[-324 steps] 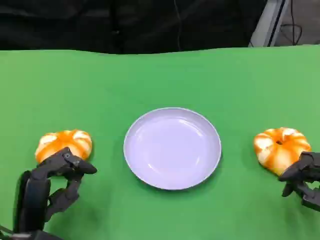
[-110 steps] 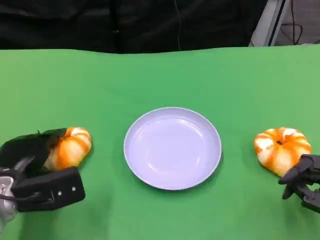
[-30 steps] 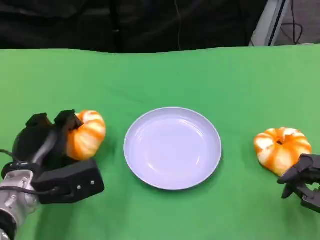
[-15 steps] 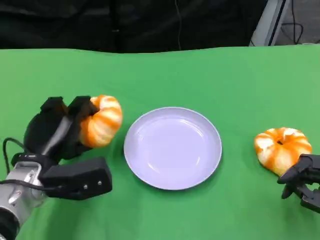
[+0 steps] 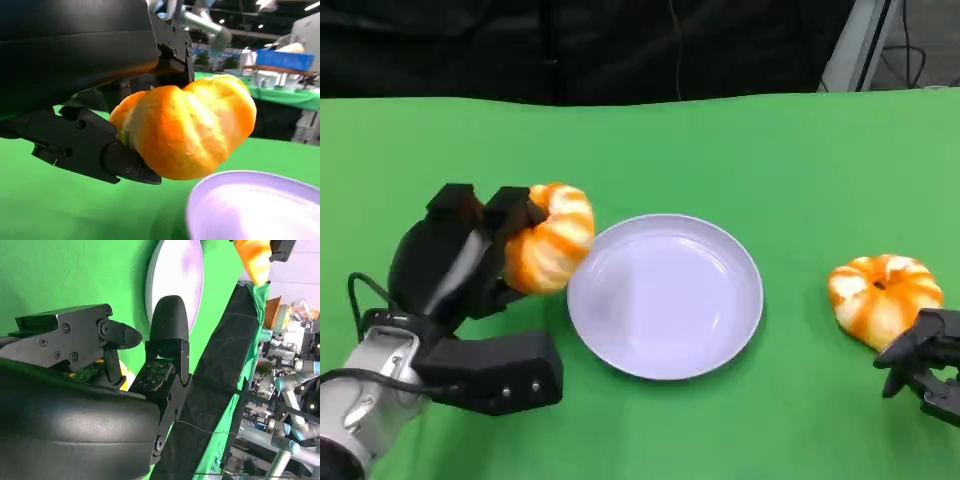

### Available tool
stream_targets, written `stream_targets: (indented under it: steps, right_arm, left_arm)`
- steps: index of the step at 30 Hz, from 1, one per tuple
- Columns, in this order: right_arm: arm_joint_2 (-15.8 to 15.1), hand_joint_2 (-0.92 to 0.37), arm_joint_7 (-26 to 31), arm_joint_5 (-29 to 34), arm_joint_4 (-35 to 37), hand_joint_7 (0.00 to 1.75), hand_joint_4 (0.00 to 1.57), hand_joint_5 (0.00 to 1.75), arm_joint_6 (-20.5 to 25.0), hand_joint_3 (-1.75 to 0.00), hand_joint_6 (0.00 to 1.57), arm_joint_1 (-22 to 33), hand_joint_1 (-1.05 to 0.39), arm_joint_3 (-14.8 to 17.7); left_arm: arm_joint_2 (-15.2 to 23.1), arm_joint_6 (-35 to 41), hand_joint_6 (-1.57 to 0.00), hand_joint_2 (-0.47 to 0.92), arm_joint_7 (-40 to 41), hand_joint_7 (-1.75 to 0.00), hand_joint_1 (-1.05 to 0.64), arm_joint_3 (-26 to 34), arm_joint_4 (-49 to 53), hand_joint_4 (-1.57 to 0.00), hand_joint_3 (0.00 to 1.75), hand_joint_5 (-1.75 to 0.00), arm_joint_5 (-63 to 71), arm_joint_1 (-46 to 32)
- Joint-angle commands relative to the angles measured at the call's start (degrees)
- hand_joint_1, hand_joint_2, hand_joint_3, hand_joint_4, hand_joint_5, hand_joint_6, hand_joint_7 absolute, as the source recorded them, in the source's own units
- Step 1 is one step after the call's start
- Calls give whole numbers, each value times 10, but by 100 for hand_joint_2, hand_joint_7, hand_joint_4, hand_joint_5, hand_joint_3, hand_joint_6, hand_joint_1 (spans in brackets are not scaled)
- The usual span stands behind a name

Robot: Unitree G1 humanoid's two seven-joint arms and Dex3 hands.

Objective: Grasp the bread from the table and place it into the plate.

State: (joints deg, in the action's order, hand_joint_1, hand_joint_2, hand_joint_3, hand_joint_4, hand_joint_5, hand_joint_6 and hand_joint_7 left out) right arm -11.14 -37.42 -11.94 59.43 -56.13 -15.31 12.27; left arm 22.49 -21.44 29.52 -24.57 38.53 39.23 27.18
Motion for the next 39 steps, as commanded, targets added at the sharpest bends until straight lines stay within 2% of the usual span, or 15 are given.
stream_targets:
  steps: [1, 6, 13, 20, 30, 39]
  right_arm:
    - [-2, -88, -2, -10, 1, 91, 87, 136, 2, -54, 96, 1, 9, 4]
    - [-4, -87, 6, -2, 1, 91, 88, 136, -3, -55, 97, 2, 8, 2]
    - [-5, -86, 9, 1, 3, 91, 88, 135, -5, -57, 96, 2, 8, 0]
    - [-3, -86, 6, -3, 3, 91, 87, 136, -2, -57, 96, 1, 9, 1]
    - [-3, -86, 16, 4, 4, 90, 88, 135, -5, -58, 96, 1, 8, -2]
    - [1, -86, 10, -3, 3, 89, 88, 135, -1, -57, 97, 0, 9, -2]
  left_arm:
    - [6, 4, -40, 92, -14, -138, -4, 9, -40, -26, 25, -170, 5, -23]
    - [0, 6, -39, 92, -18, -139, -5, 12, -70, -25, 26, -171, 10, -33]
    - [-16, -1, -36, 92, -21, -143, -6, 8, -92, -24, 19, -172, 16, -36]
    - [-32, -6, -35, 92, -29, -145, -7, 4, -84, -26, 26, -169, 18, -28]
    - [-53, -14, -34, 92, -20, -148, -5, 2, -72, -24, 20, -174, 31, -18]
    - [-69, -18, -33, 92, -37, -148, -3, 1, -63, -23, 22, -174, 26, -9]
